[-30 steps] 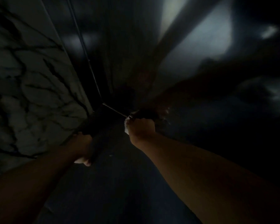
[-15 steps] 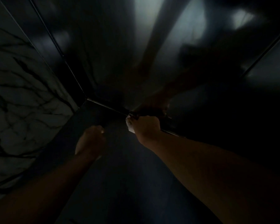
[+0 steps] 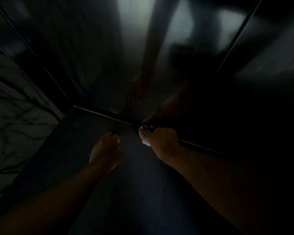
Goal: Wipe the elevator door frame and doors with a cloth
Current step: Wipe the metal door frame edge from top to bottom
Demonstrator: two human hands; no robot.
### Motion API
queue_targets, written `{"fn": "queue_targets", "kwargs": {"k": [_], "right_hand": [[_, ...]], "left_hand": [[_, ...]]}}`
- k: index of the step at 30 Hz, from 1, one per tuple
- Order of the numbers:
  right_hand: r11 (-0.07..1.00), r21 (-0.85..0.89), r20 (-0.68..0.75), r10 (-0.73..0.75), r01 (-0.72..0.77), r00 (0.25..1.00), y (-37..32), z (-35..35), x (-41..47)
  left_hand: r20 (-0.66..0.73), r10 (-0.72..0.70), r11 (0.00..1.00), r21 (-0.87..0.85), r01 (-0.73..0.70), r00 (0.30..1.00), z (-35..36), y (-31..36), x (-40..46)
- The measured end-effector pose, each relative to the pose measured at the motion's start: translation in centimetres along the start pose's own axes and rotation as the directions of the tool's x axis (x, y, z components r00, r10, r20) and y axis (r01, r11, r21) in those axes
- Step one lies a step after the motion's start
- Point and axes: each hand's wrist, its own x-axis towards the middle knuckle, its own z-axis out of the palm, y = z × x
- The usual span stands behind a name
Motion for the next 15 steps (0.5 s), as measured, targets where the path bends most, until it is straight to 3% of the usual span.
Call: {"fn": "queue_targets", "kwargs": {"k": [2,5,8,10,12,13,15], "right_hand": [[0.998,0.030,0.039,0.056,-0.057,0.998,0.9,-0.1,-1.3],[0.856,0.367,0.157,0.329,-0.364,0.931,1.9,-0.3,-2.7],[0.819,0.405,0.158,0.376,-0.407,0.913,2.6,-0.1,-3.3],[0.884,0.304,0.120,0.334,-0.355,0.935,3.2,-0.7,-4.1],[0.978,0.002,0.101,0.205,-0.207,0.973,3.7,-0.8,-4.9],[0.983,-0.120,0.126,0.156,-0.141,0.980,3.9,-0.8,-5.5],[0.974,-0.182,0.148,0.163,-0.135,0.976,4.4,-1.0,-6.5]], "left_hand": [[-0.021,0.005,1.000,-0.026,-0.006,1.000,0.1,0.8,-0.1],[-0.024,0.033,0.999,-0.043,-0.034,0.999,0.4,1.6,-0.2],[-0.028,0.057,0.997,-0.055,-0.058,0.998,0.6,2.4,-0.1],[-0.033,0.078,0.996,-0.029,-0.079,0.996,0.9,2.9,-0.1],[-0.016,0.095,0.995,0.004,-0.095,0.995,1.3,3.3,-0.3],[-0.007,0.098,0.995,0.014,-0.098,0.995,1.5,3.6,-0.6],[0.017,0.104,0.994,0.017,-0.104,0.994,1.8,4.1,-1.0]]}}
